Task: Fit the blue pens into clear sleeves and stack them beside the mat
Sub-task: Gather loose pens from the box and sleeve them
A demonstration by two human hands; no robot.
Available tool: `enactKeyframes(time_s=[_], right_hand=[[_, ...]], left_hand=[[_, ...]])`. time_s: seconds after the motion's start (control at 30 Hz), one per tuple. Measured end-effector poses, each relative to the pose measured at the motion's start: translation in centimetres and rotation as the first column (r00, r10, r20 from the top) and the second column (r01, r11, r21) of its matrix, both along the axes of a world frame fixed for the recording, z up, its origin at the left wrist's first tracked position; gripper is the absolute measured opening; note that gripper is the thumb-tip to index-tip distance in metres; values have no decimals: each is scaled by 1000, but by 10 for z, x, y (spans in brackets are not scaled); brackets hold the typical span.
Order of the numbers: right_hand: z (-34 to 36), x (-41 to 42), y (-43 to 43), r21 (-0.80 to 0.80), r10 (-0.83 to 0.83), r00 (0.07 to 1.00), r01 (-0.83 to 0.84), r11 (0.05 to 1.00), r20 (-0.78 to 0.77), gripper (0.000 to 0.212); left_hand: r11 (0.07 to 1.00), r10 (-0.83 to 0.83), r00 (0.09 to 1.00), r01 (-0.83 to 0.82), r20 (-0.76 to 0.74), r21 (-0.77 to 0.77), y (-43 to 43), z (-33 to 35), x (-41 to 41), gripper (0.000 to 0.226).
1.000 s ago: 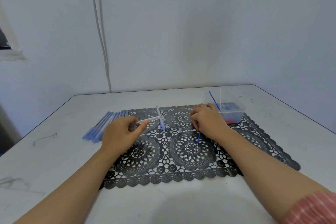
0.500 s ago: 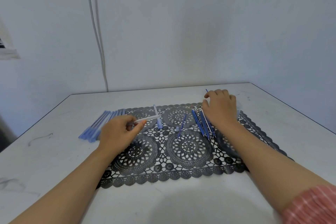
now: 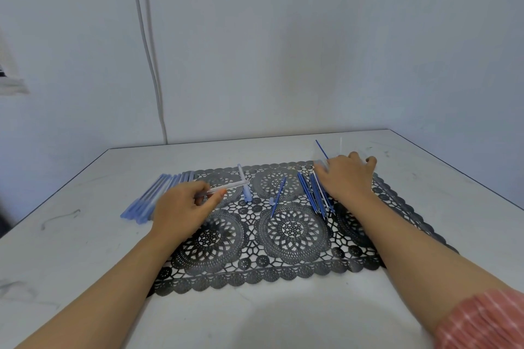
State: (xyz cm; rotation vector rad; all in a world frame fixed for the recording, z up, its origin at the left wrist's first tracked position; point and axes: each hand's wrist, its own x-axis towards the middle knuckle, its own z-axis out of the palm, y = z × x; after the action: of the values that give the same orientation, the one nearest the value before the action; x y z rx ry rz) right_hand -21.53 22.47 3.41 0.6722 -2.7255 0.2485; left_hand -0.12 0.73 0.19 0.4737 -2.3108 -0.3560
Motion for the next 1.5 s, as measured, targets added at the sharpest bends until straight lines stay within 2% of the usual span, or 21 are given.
enactKeyframes(time_s=[0.3, 0.4, 0.5, 0.6, 0.67, 0.77, 0.9, 1.07, 1.17, 1.27, 1.33, 1.5], right_hand=[[0, 0, -1, 2, -17, 1000, 17, 1000, -17, 46], [-5, -5, -3, -139, -12, 998, 4, 990, -61, 49], [-5, -7, -4, -362, 27, 976, -106, 926, -216, 42], [-2, -4, -6, -474, 115, 890, -339, 813, -441, 34], [-3, -4, -8, -392, 202, 791, -485, 782, -577, 33], [-6, -3, -12, -257, 303, 655, -616, 744, -693, 36], [-7, 4, -16, -163, 383, 520, -729, 664, -763, 11], [-8, 17, -21, -60, 458, 442, -767, 639, -771, 18], [-9, 25, -23, 22, 551, 418, -783, 622, -722, 43], [-9, 37, -24, 37, 682, 468, -810, 586, -562, 77], [-9, 42, -24, 56, 727, 509, -801, 596, -461, 91], [-13, 41, -28, 55, 741, 591, -769, 637, -319, 99]], left_hand=[[1000, 8, 1000, -8, 3, 5, 0, -1, 1, 56], [1000, 2, 1000, -2, -2, 8, 1, 0, 1, 56], [1000, 0, 1000, 0, -5, 13, 1, 1, 1, 53], [1000, -3, 1000, 3, -8, 13, 1, 0, 0, 52], [1000, 2, 1000, -2, -4, 12, 0, 0, 0, 53], [1000, 3, 1000, -3, -3, 8, 0, 0, 0, 52], [1000, -5, 1000, 6, -10, 15, 1, 0, 1, 50], [1000, -12, 1000, 12, -6, 23, 1, 0, 1, 51], [999, -12, 1000, 12, -1, 33, 1, 0, 1, 51], [999, -6, 1000, 6, 8, 37, 0, 0, 1, 53], [999, 3, 1000, -3, 13, 36, 0, 1, 1, 53], [999, 10, 1000, -11, 22, 45, 2, 3, 0, 44]])
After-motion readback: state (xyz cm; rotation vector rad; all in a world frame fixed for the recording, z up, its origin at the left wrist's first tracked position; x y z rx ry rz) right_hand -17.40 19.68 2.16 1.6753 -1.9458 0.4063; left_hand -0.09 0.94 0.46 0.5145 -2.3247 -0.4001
